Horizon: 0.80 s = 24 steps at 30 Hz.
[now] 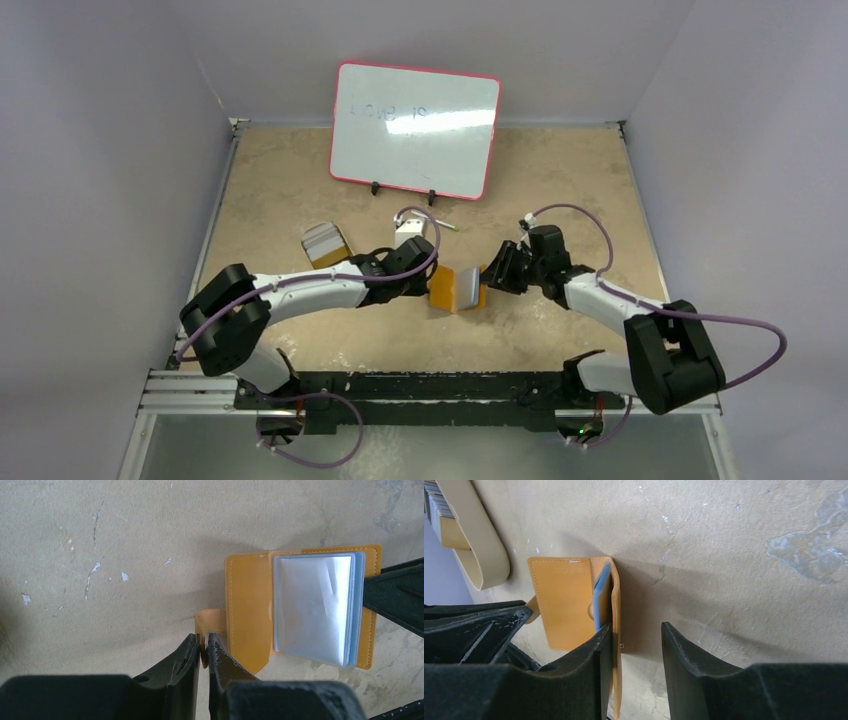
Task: Put the credit cards into the card holder
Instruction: Open the card holder at the center of the board.
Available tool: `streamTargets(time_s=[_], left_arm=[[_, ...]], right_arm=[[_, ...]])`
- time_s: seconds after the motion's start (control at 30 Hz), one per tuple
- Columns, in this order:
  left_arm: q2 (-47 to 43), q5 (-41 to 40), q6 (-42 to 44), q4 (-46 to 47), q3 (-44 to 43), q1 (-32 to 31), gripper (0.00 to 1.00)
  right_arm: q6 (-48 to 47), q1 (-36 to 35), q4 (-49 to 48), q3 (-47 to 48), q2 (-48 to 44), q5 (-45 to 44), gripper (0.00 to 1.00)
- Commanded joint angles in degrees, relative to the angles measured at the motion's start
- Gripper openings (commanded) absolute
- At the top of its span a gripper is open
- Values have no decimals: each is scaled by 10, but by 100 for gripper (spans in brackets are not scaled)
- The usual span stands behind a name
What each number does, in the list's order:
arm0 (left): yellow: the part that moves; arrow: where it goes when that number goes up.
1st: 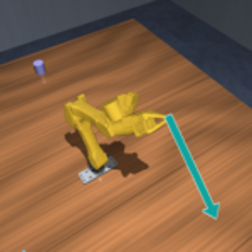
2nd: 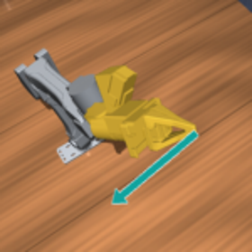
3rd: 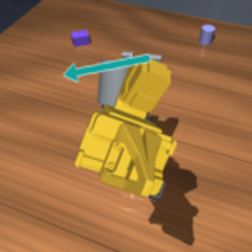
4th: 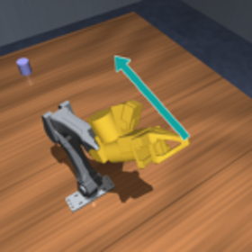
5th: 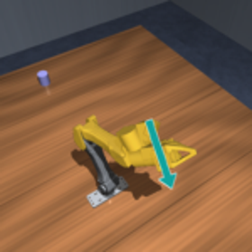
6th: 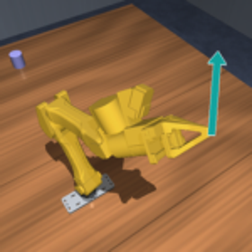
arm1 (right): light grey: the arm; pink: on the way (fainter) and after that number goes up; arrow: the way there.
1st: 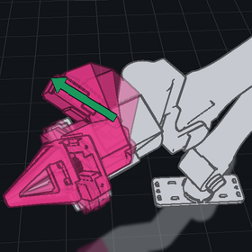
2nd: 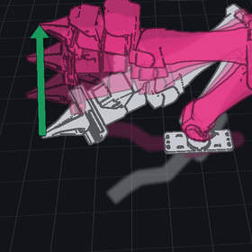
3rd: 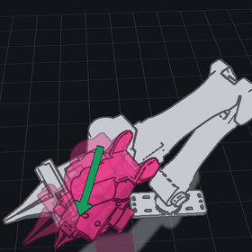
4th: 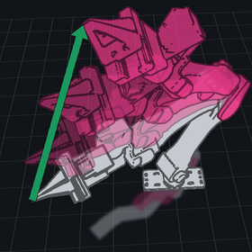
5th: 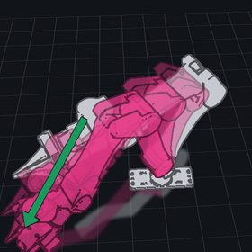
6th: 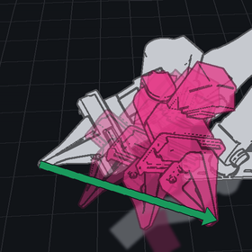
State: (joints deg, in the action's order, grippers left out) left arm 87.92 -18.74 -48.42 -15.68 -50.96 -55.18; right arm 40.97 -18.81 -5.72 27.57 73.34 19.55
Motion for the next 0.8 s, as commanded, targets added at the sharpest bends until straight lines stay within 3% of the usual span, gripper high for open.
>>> streamTargets(time_s=[0.0,0.17,0.43,0.77], left_arm=[[1,8,3,25,-6,-3,11],[9,16,2,35,-5,-4,11],[-5,21,2,22,-15,-4,15],[-76,102,-35,54,-4,17,35]], right_arm=[[7,-2,-36,-10,6,34,41],[17,-2,-59,-13,14,66,34],[25,-2,-53,-6,-12,79,1],[14,-1,44,24,-35,20,0]])
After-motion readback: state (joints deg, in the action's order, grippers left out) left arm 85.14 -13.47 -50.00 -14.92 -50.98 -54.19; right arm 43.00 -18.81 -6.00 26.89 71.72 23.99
